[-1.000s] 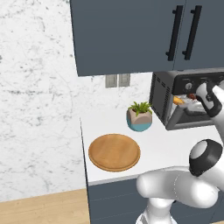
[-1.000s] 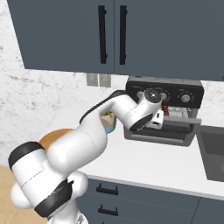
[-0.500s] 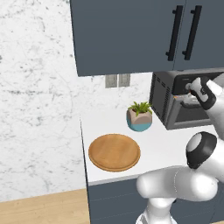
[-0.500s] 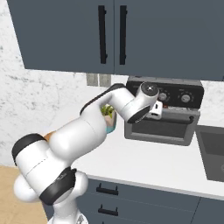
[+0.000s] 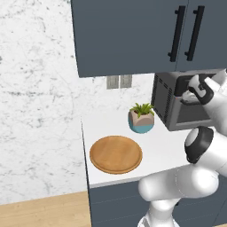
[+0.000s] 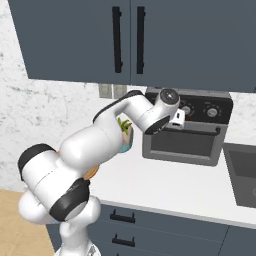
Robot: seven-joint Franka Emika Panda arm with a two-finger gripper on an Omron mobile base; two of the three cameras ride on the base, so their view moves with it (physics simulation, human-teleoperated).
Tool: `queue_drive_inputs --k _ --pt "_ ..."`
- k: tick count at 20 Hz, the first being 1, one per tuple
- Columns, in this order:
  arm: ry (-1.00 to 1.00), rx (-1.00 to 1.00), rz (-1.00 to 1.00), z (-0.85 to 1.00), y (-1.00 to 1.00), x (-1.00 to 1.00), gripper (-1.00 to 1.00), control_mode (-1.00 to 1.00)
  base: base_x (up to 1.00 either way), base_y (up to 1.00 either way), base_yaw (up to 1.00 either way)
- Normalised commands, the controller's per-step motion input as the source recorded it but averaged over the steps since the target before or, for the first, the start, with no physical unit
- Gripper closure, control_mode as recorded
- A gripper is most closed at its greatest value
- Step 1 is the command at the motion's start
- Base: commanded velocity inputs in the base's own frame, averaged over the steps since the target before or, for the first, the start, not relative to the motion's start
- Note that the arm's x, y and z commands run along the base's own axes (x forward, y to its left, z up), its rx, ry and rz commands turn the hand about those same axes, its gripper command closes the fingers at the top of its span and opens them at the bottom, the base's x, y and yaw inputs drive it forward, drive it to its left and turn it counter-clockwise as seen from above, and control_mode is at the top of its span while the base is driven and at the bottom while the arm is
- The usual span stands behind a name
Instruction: Pick up the kebab skewer and baguette bread, and place them inside the toaster oven. Close the toaster oven door and start by setting the timer.
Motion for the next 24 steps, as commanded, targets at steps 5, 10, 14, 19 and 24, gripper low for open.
queue_drive_inputs --k 5,10,14,19,24 --pt "-0.01 0.0 0.0 -0.29 0.24 0.29 -1.0 -1.0 0.0 0.0 0.0" --pt "0.0 0.0 0.0 -0.43 0.21 0.18 -1.0 -1.0 0.0 0.0 0.0" --pt "0.0 0.0 0.0 -0.42 0.15 0.05 -1.0 -1.0 0.0 0.0 0.0" --pt "0.0 0.0 0.0 -0.1 0.0 0.0 -1.0 -1.0 0.0 0.0 0.0" --pt "-0.01 0.0 0.0 0.2 0.0 0.0 -1.0 -1.0 0.0 0.0 0.0"
